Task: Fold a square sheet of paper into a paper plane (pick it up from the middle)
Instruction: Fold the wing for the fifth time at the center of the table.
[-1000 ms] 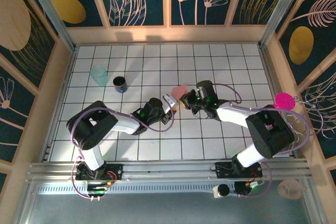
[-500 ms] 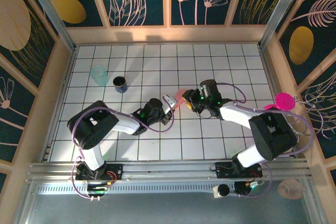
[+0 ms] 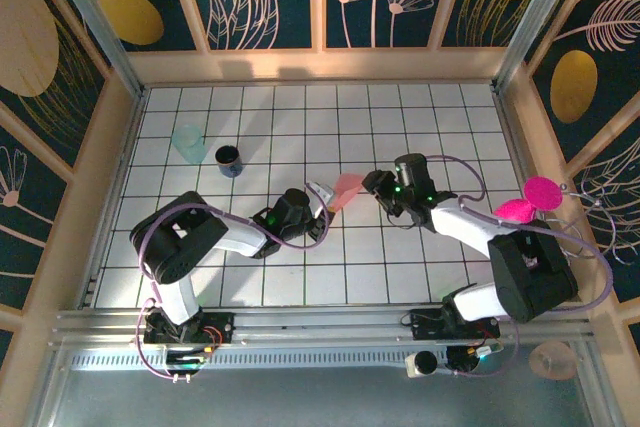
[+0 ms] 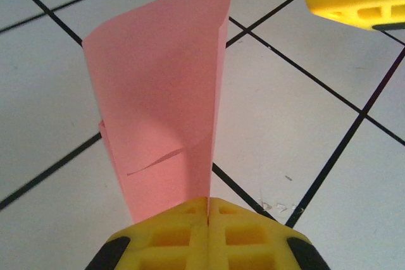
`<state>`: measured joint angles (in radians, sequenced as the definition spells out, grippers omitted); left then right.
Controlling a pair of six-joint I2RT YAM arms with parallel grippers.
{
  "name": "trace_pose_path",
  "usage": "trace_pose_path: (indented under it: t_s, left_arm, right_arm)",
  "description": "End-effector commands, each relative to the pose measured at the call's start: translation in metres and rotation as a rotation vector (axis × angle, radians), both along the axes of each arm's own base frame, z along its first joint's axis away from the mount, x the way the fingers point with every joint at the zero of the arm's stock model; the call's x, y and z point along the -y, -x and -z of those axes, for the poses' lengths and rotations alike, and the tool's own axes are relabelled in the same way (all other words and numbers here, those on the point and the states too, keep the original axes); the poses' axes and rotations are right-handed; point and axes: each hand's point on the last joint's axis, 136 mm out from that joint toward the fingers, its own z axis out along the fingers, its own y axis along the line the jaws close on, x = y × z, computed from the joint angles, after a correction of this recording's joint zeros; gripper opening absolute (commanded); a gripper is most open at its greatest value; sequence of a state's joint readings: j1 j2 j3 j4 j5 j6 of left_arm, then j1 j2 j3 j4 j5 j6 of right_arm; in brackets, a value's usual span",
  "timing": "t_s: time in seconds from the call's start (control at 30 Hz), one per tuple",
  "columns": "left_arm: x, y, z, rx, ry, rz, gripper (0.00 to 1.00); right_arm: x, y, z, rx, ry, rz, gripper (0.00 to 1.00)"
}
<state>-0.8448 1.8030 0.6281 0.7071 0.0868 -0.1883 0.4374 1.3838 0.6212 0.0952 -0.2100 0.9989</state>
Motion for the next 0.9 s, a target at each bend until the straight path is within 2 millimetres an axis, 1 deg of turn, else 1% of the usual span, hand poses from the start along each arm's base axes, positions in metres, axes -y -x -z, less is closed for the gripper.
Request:
trace_pose_path:
  t_s: [0.0, 0.23, 0.47, 0.7, 0.87]
  left_arm:
    - [0.011, 0.007, 0.004, -0.123, 0.084, -0.020, 0.00]
    - [0.019, 0.011, 0.003, -0.283, 0.181, -0.049, 0.00]
    - [0.019, 0.011, -0.003, -0.454, 0.303, -0.080, 0.00]
    - [0.020, 0.012, -0.004, -0.616, 0.413, -0.109, 0.00]
    - [0.021, 0.011, -0.014, -0.691, 0.523, -0.111, 0.00]
  right_arm:
    - [0.009, 0.000, -0.002, 0.054, 0.052, -0.019, 0.55]
    - [0.004, 0.004, 0.003, 0.114, 0.035, -0.092, 0.58]
    - [-0.011, 0.008, 0.004, 0.171, 0.019, -0.218, 0.60]
    - [-0.023, 0.011, 0.009, 0.174, 0.003, -0.294, 0.61]
    - [-0.032, 0.012, 0.015, 0.163, 0.021, -0.354, 0.60]
